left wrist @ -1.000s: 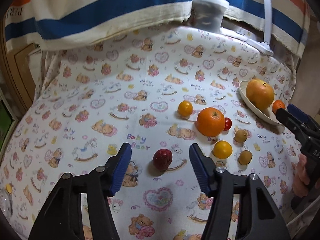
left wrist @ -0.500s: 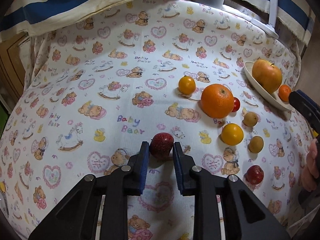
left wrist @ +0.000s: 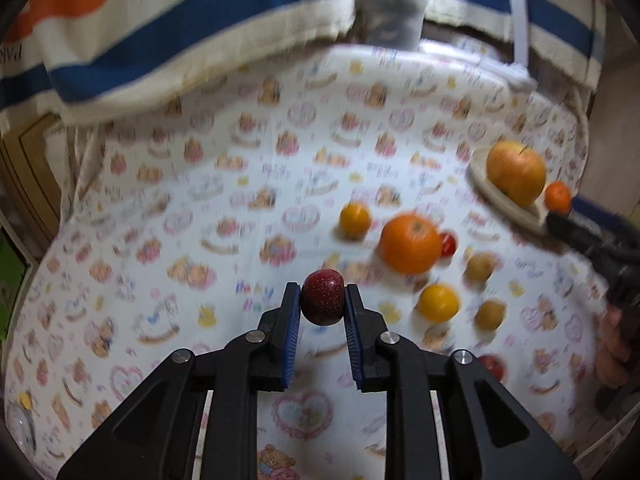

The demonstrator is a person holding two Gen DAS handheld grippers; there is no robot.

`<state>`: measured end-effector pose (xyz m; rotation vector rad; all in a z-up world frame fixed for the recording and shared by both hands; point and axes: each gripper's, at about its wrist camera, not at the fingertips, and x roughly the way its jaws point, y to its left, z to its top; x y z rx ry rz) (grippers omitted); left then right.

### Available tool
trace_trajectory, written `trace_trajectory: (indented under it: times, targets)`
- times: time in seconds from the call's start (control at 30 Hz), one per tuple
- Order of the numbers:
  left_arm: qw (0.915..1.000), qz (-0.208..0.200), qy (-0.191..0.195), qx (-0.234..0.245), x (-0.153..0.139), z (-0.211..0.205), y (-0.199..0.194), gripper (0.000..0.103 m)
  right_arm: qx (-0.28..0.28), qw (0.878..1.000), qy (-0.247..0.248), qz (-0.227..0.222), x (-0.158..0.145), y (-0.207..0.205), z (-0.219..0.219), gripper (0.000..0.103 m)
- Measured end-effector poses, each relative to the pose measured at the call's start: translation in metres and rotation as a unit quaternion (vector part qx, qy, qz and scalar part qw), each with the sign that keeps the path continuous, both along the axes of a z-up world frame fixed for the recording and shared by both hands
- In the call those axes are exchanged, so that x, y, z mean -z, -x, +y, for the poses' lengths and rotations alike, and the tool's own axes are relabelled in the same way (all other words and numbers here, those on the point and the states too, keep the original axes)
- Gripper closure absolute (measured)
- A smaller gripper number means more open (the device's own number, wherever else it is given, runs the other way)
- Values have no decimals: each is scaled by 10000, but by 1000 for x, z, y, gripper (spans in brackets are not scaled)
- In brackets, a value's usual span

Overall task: Organize fruits
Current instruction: 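Lift the red plum with the left gripper while the right gripper grasps a brown fruit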

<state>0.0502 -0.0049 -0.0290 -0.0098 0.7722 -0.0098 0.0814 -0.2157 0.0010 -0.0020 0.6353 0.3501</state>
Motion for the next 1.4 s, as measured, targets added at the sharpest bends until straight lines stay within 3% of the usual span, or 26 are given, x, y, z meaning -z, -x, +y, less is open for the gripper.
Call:
trace_trajectory:
  times: [0.23,0.3,0.43,0.53,0.63,0.77,0.93,1.03,1.23,1.4]
  targets:
    - [9976,-682,39,55,-38,-14,-1,83,-143,9991,-282,271,4,-6,-3,4]
    - [9964,-845,84,68,-43,-17,-4,83,-366,9979,-306,432,8,-8,1,22]
    - [9929,-1189,-8,20,-42,-23,-8,83,-803,9933,-286,782,20,-14,17,41]
    - [9952,-967,118,37,-31,-20,-16,83,-1019,9888,-243,1066,30,-17,27,48]
    - [9955,-945,0,-89,-25,-17,-19,83,-1056,9884,-114,1088,34,-18,34,52]
    - [9966,-792,176,-136,-19,-10,-24,83,-1063,9867,96,1228,43,-21,41,62]
    - [9969,-775,100,-130,-16,-11,-23,83,-1132,9829,207,1439,51,-26,49,69]
    - [9968,-787,83,-95,-16,-13,-22,83,-1122,9815,271,1525,55,-28,51,78]
    - [9961,-884,45,-47,-17,-14,-20,83,-1022,9838,244,1455,52,-27,48,79]
    - [9944,-1051,49,44,-21,-16,-15,83,-953,9895,258,1054,41,-19,45,79]
